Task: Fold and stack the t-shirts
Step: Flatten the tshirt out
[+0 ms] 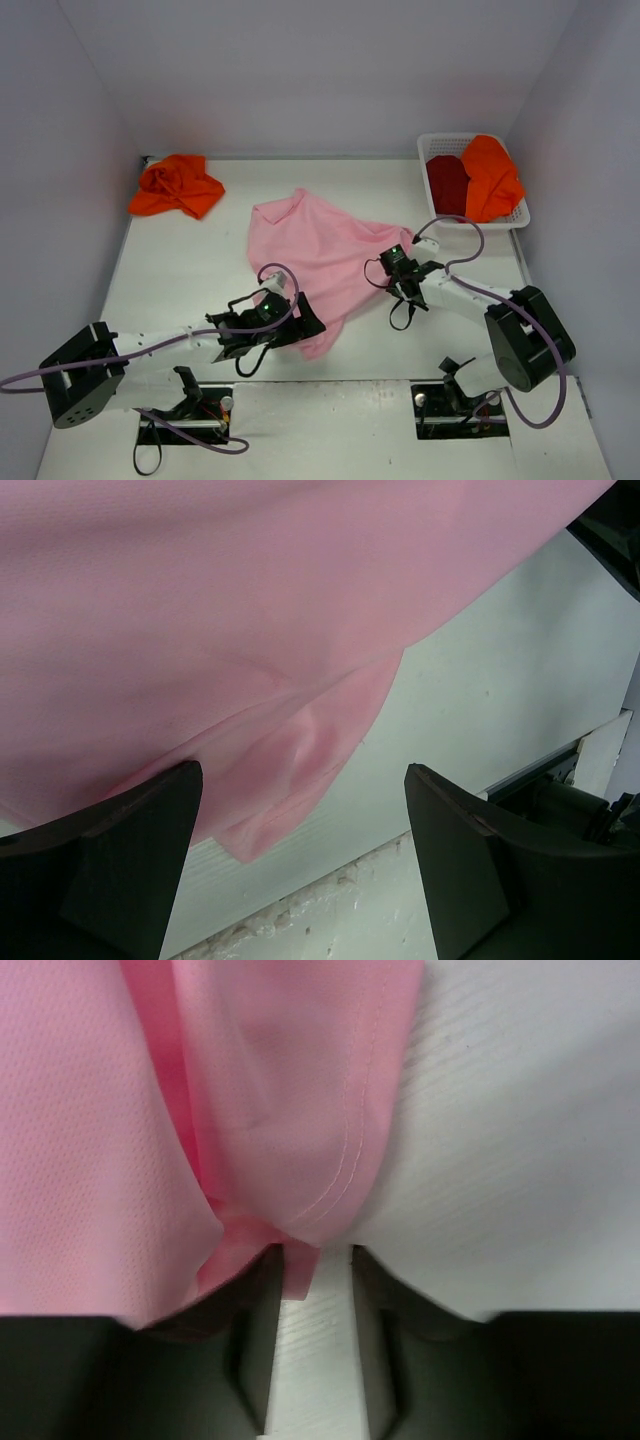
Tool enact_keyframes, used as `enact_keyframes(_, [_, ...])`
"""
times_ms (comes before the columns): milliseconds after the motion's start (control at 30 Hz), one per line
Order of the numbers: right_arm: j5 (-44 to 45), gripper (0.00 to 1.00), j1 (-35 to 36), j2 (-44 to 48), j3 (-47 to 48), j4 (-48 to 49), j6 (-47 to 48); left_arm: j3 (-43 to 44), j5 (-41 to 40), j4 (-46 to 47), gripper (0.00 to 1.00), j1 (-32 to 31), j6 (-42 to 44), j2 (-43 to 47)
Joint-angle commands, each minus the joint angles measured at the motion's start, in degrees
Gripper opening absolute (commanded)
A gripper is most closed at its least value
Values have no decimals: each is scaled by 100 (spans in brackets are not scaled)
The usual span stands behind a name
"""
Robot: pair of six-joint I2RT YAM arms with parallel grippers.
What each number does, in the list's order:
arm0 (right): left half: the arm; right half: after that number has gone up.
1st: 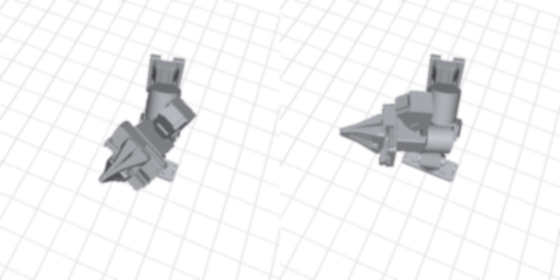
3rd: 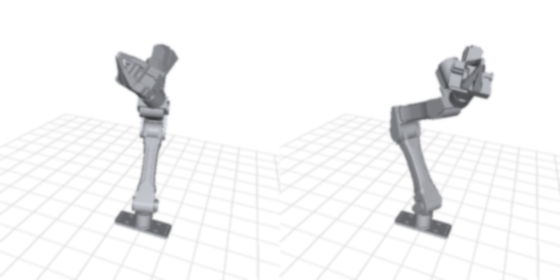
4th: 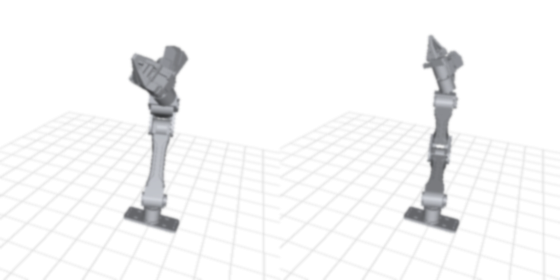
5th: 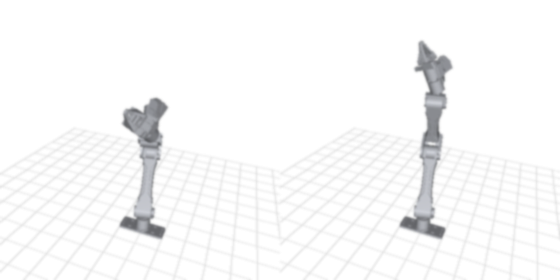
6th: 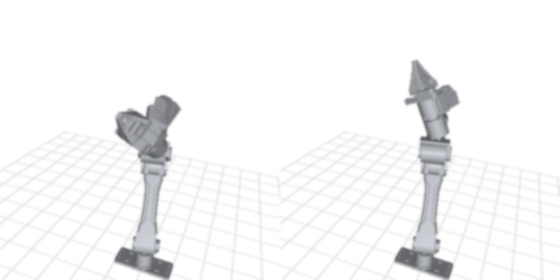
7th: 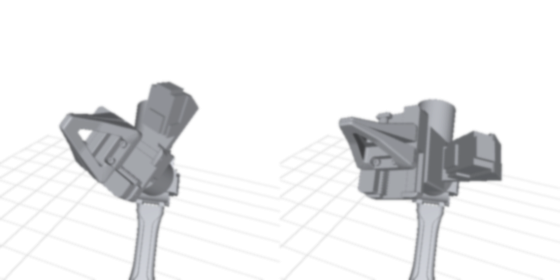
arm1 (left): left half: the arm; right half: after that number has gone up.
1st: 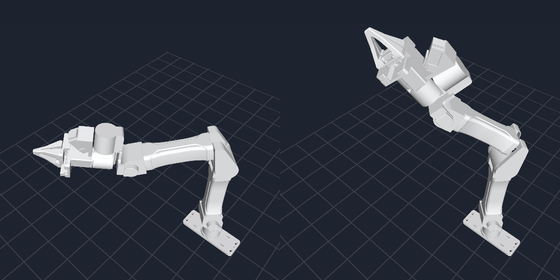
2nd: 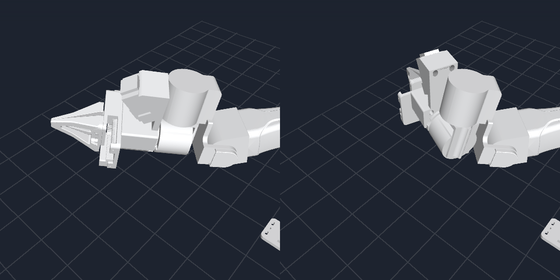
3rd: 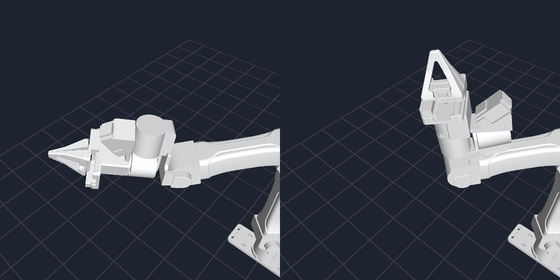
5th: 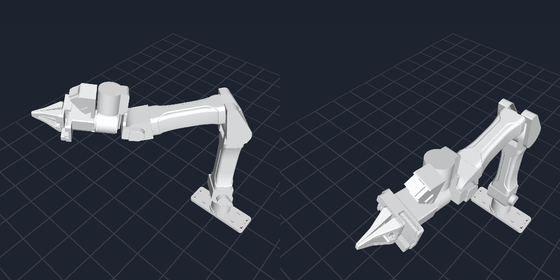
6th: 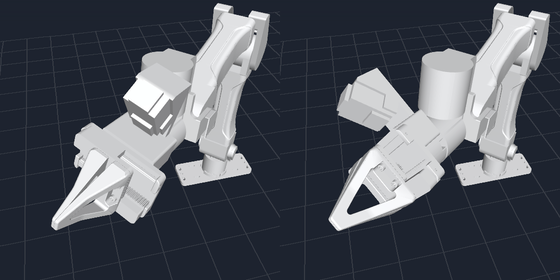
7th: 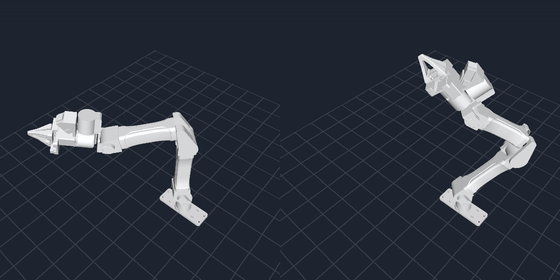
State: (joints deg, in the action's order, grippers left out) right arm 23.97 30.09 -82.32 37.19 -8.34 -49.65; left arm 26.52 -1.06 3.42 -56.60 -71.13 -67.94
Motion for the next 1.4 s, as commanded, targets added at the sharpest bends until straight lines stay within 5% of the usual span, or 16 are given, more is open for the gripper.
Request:
enact_keyframes(0, [152, 35, 67, 23, 236, -98, -36, 63, -43, 124, 77, 44, -15, 193])
enact_keyframes(333, [231, 43, 217, 103, 227, -151, -98, 37, -17, 141, 77, 70, 3, 211])
enact_keyframes(533, [275, 30, 322, -29, 219, -151, -203, -16, -17, 159, 77, 70, -6, 220])
enact_keyframes(767, [284, 1, 393, -91, 210, -186, -273, -156, 1, 176, 77, 70, -58, 299])
enact_keyframes(1367, [337, 0, 1096, 365, 113, -1196, -792, -473, 387, -61, 77, 500, 73, 651])
